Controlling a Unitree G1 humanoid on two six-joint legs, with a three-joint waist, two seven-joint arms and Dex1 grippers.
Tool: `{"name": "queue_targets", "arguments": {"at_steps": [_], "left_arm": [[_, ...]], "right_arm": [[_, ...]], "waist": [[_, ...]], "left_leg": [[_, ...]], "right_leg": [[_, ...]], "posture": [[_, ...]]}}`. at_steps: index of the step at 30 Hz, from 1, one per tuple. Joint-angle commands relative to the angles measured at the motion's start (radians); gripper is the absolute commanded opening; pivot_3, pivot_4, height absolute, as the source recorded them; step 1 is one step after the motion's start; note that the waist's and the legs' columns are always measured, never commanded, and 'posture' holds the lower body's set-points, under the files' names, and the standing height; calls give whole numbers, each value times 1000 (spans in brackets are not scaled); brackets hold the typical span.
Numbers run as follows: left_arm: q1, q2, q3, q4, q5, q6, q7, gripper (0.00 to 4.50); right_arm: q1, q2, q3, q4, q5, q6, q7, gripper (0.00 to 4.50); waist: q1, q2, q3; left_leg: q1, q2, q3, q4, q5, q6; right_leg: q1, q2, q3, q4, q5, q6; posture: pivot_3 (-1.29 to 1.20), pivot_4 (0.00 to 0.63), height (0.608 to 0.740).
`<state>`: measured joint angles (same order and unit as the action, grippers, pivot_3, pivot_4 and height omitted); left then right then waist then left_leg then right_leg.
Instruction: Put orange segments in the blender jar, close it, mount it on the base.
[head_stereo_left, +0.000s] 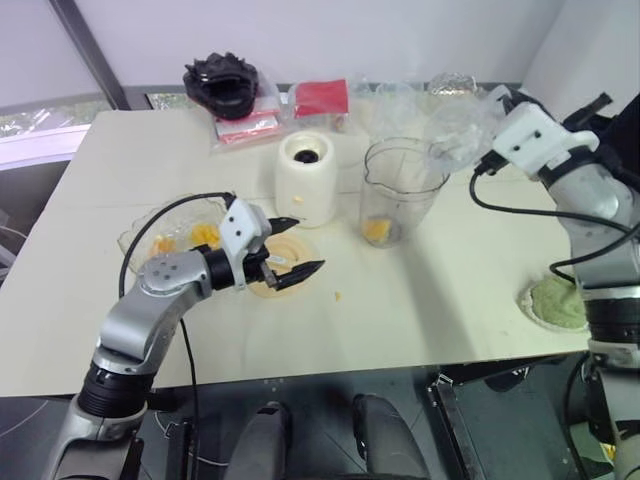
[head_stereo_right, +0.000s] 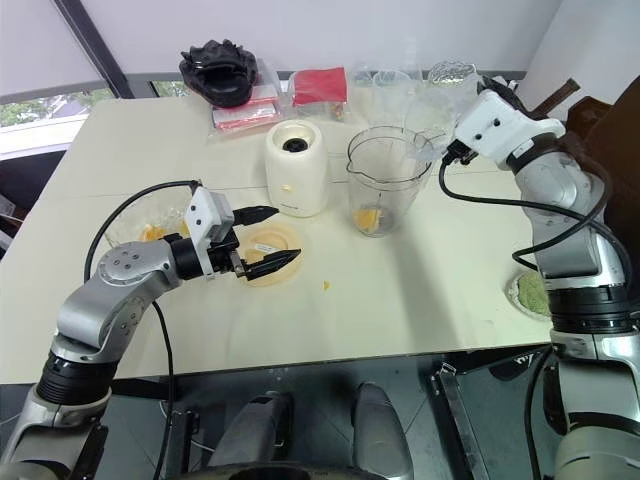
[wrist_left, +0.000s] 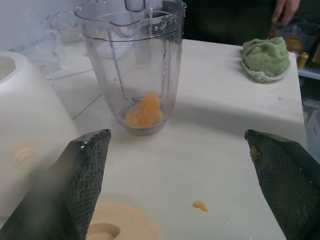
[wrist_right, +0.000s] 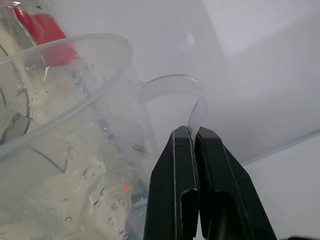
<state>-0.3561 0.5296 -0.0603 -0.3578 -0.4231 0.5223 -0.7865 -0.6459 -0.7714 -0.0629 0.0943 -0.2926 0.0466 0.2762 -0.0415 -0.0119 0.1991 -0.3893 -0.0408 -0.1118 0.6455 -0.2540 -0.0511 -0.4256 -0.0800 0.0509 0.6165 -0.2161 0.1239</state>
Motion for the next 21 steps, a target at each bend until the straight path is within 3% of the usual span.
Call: {"name": "queue_targets", "arguments": {"at_steps": [1,8,13,16,21], "left_arm": [[-9,3,4,-12,1,-23,-4,4500],[-12,9,5,-9,1,-23,-9,4500],[-17,12,3,-7,2,-20,-16,4500],[-19,14,2,-7,3,-18,-20,4500],[-23,21,0,-13,0,-11,-25,4500]], "right_arm": [[-20,42,-95,-52,75,110,-19,42],[-38,147,-218,-113,200,366,-64,42],[-62,276,-421,-150,373,592,-171,42],[-46,339,-514,-152,459,596,-213,42],[34,399,-602,-62,549,453,-214,42]], "waist": [[0,0,0],[2,0,0],[2,0,0],[2,0,0],[1,0,0]], "left_leg": [[0,0,0,0,0,0],[0,0,0,0,0,0],[0,0,0,0,0,0],[0,0,0,0,0,0],[0,0,0,0,0,0]], "right_leg": [[0,0,0,0,0,0],[0,0,0,0,0,0],[0,0,0,1,0,0],[0,0,0,1,0,0],[0,0,0,1,0,0]], "posture": [[0,150,740],[0,150,740],[0,150,740],[0,150,740],[0,150,740]]}}
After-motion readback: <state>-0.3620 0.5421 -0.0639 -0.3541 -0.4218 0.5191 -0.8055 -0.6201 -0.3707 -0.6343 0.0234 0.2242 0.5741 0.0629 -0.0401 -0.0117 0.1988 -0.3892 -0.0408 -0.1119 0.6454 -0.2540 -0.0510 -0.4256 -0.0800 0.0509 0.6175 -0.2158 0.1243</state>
